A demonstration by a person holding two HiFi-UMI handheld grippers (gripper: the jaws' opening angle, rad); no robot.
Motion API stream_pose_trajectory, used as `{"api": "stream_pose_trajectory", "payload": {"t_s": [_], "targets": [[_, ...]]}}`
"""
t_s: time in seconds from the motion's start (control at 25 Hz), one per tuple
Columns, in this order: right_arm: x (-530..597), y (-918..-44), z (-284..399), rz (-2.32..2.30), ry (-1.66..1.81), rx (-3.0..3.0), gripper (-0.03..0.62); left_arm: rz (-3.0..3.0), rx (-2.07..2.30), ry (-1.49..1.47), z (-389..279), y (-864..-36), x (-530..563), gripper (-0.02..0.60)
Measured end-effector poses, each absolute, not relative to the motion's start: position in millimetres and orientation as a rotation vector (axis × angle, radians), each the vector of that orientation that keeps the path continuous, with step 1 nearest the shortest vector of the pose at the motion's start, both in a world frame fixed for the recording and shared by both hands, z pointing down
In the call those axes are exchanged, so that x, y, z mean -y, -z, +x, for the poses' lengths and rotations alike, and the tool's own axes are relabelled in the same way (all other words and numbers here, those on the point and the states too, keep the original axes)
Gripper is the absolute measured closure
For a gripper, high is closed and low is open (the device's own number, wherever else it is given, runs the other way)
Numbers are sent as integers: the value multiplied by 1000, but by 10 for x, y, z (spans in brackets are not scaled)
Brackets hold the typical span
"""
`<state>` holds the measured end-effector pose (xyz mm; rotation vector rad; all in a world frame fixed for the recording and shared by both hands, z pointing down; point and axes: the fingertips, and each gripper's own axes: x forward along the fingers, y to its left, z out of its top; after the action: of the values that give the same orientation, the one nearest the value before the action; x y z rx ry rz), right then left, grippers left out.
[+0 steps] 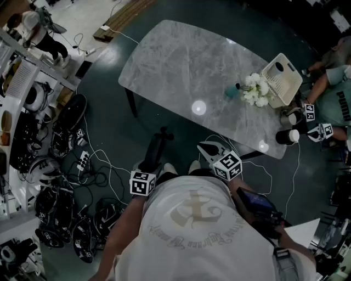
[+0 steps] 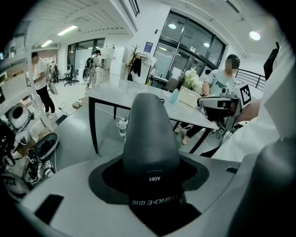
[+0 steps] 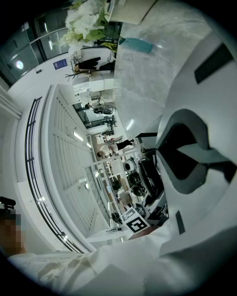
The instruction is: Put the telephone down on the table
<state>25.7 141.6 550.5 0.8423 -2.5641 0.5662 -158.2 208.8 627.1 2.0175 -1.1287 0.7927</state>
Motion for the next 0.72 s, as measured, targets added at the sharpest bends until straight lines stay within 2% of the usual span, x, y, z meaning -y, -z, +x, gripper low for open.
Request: {"api": "stream_pose_trajectory", "payload": {"t_s": [0.72], "targets": [[-1477, -5376, 376, 940, -543, 2578, 579, 2052, 1121, -769, -1448, -6146, -2099, 307]]}}
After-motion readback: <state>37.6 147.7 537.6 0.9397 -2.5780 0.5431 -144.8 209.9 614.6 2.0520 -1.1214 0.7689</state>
